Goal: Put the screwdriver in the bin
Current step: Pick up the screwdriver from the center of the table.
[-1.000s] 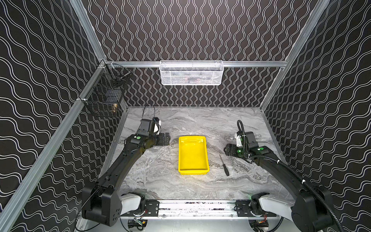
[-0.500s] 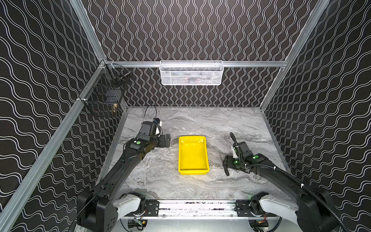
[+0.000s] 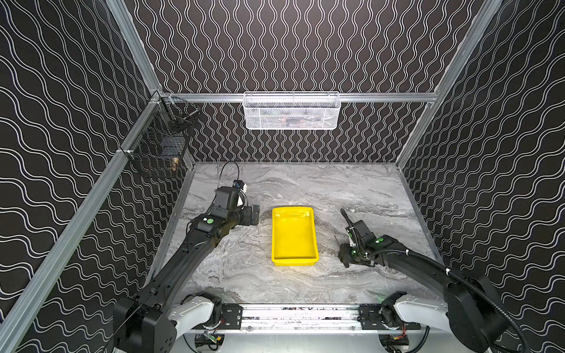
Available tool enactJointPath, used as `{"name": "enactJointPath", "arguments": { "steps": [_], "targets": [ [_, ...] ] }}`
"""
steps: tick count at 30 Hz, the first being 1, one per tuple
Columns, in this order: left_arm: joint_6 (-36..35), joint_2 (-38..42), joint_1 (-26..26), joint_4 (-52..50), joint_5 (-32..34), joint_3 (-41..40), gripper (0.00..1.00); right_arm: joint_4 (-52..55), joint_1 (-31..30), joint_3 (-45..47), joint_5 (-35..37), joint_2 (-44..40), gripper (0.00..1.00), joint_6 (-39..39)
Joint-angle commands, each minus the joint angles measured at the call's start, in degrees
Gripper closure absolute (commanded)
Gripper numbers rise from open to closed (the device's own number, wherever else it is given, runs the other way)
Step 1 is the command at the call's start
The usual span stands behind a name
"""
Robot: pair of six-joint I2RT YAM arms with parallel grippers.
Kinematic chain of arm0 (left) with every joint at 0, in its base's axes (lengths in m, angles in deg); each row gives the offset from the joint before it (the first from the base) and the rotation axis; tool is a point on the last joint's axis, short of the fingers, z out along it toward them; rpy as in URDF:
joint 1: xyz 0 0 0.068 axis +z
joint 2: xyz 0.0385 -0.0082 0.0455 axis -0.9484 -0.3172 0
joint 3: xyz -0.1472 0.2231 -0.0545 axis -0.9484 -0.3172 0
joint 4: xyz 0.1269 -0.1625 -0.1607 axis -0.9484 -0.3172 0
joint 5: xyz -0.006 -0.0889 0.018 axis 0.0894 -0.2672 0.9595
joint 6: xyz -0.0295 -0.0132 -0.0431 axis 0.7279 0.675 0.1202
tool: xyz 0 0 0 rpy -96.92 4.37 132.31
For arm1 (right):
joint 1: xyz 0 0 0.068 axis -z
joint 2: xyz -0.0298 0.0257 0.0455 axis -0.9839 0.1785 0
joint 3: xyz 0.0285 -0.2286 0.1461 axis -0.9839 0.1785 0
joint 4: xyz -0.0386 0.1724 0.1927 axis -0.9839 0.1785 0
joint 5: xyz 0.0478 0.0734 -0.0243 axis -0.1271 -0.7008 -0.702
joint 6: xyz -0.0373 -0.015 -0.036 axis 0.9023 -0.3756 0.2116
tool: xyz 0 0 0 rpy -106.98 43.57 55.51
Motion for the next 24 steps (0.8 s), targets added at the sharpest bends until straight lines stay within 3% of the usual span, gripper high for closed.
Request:
{"name": "enactJointPath", "arguments": {
  "steps": [1,10,24],
  "targets": [
    [0.03,-0.44,-0.04,0.30,0.85,0.38,0.01,-1.68,-0.81,0.12,1.16,1.33,0.45,-0.89],
    [0.27,-1.22,-0.11,-0.31,0.95,0.85,0.01,-2.01,-2.82,-0.32,4.42,3.49,0.58,-0.86],
    [0.49,-1.22,-0.17,-0.53,1.09,0.76,0.01,-2.23,-3.49,-0.85,5.10,4.91,0.71,-0.35]
  ]
}}
